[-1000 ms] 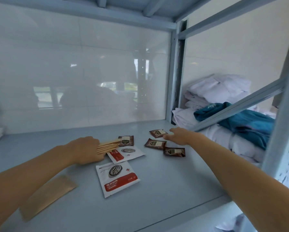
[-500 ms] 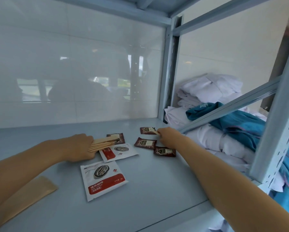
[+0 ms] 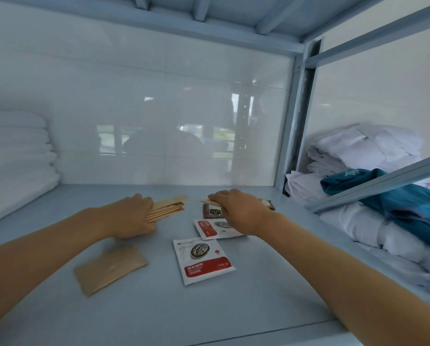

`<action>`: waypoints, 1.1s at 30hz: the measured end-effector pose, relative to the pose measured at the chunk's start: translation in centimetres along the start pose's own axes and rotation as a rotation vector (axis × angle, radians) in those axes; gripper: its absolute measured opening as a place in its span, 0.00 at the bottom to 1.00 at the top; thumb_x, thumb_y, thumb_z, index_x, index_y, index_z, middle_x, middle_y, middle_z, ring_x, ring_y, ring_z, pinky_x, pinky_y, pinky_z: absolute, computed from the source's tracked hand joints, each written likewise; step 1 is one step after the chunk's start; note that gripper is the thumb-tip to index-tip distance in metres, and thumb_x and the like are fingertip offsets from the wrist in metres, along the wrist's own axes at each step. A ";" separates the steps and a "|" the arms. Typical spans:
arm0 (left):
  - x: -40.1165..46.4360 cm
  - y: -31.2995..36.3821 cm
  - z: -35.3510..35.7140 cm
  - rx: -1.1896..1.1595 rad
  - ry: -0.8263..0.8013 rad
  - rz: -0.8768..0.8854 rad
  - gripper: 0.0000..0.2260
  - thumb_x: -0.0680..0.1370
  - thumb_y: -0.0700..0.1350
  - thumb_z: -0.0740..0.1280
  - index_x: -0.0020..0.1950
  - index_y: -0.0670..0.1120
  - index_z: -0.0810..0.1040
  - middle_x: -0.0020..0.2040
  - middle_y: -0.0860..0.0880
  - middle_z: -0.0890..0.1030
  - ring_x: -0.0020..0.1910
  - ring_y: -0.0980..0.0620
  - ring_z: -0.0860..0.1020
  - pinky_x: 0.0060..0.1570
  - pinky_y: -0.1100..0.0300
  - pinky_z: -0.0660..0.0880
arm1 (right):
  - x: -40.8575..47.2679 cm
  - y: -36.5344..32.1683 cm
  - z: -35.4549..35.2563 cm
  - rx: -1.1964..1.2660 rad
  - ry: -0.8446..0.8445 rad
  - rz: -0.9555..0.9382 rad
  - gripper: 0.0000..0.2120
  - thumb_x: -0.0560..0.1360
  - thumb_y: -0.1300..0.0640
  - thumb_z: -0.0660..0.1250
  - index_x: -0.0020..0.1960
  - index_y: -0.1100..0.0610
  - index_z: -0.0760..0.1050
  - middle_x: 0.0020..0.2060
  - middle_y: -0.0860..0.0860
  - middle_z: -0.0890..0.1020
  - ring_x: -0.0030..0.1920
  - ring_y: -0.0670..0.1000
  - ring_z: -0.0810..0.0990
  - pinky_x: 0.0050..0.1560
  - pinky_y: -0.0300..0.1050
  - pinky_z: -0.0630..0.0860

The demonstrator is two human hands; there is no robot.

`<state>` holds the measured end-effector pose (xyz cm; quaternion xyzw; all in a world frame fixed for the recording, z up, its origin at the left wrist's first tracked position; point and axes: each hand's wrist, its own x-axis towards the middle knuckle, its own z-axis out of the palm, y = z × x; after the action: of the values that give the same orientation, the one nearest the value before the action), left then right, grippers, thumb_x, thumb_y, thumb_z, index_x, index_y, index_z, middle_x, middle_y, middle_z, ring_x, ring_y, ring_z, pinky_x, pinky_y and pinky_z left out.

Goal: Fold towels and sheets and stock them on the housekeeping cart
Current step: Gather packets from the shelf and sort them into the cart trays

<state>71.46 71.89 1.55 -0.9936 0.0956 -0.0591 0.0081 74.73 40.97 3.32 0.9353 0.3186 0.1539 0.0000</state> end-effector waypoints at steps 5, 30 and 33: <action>-5.2 -4.0 -2.2 -0.076 -0.001 -0.083 0.15 0.73 0.63 0.63 0.49 0.54 0.68 0.48 0.50 0.71 0.38 0.53 0.77 0.36 0.58 0.71 | 1.0 -7.8 -0.2 0.066 -0.011 -0.250 0.24 0.83 0.60 0.58 0.78 0.49 0.67 0.71 0.47 0.75 0.66 0.52 0.73 0.62 0.56 0.75; -13.3 -3.3 -2.9 -0.217 0.059 -0.083 0.14 0.72 0.65 0.64 0.52 0.59 0.71 0.44 0.56 0.80 0.36 0.58 0.80 0.40 0.53 0.81 | -2.1 -12.3 -3.3 0.334 -0.011 -0.361 0.14 0.72 0.41 0.64 0.53 0.41 0.84 0.49 0.34 0.84 0.50 0.37 0.82 0.49 0.30 0.73; -13.4 -1.3 -2.4 -0.179 0.074 -0.064 0.14 0.73 0.65 0.63 0.52 0.59 0.70 0.45 0.57 0.78 0.39 0.58 0.79 0.42 0.54 0.79 | -1.6 -9.6 -3.8 0.172 0.031 -0.230 0.18 0.70 0.34 0.62 0.53 0.40 0.82 0.47 0.34 0.82 0.48 0.36 0.79 0.53 0.39 0.77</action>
<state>58.34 75.74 2.36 -0.9901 0.0691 -0.0874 -0.0860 66.65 47.31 5.51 0.8867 0.4357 0.1394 -0.0673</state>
